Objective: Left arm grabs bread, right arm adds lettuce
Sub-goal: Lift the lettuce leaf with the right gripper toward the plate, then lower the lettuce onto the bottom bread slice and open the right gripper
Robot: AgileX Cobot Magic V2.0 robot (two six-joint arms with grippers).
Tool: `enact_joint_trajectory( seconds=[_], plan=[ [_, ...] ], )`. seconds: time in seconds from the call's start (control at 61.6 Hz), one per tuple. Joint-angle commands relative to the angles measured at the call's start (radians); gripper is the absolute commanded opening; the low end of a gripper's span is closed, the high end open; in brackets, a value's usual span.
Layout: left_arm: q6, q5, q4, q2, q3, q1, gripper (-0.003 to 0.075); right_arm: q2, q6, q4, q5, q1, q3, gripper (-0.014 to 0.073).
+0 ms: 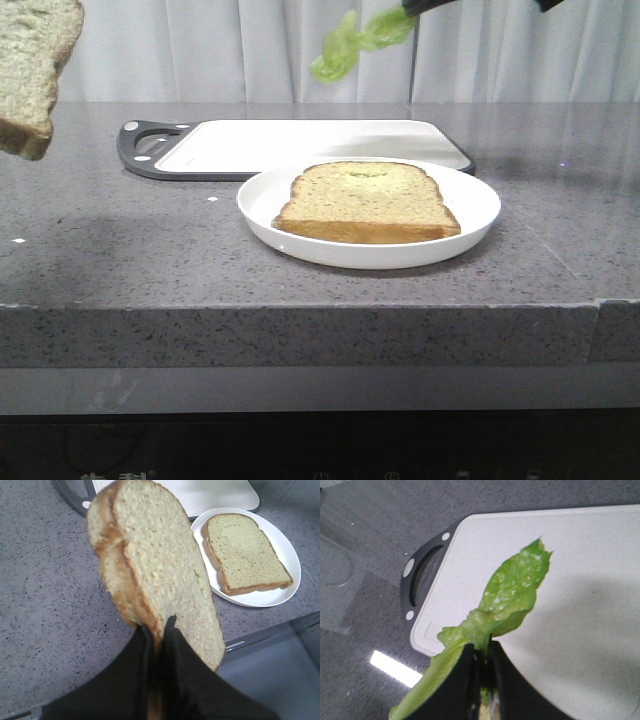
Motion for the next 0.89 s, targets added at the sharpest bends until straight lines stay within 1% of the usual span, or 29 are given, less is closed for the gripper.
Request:
enact_joint_trajectory(
  seconds=[0.0, 0.162, 0.26, 0.39, 0.52, 0.601, 0.699, 0.812, 0.877],
  plan=[
    [-0.008, -0.07, -0.02, -0.004, -0.027, 0.002, -0.002, -0.136, -0.141, 0.155, -0.034, 0.008, 0.08, -0.0118],
    [-0.008, -0.07, -0.02, -0.004, -0.027, 0.002, -0.002, -0.253, -0.367, 0.336, 0.022, 0.009, 0.277, -0.0118],
    [-0.008, -0.068, -0.02, -0.004, -0.027, 0.002, -0.002, -0.291, -0.474, 0.434, 0.068, 0.009, 0.384, -0.0118],
    [-0.008, -0.066, -0.02, -0.004, -0.027, 0.002, -0.002, -0.288, -0.595, 0.538, 0.101, 0.009, 0.486, -0.0118],
    [-0.008, -0.066, -0.019, -0.004, -0.027, 0.002, -0.002, -0.268, -0.696, 0.625, 0.096, 0.009, 0.549, -0.0118],
    [-0.008, -0.066, -0.013, -0.004, -0.027, 0.002, -0.002, -0.238, -0.725, 0.647, 0.089, 0.009, 0.559, -0.0118],
    [-0.008, -0.065, -0.013, -0.004, -0.027, 0.002, -0.002, -0.194, -0.725, 0.652, 0.09, 0.009, 0.559, -0.0118],
    [-0.008, -0.065, -0.013, -0.004, -0.027, 0.002, -0.002, -0.153, -0.725, 0.634, 0.098, 0.009, 0.559, -0.0117],
    [-0.008, -0.065, -0.011, -0.004, -0.027, 0.002, -0.002, -0.152, -0.725, 0.603, 0.085, 0.009, 0.559, -0.0109]
  ],
)
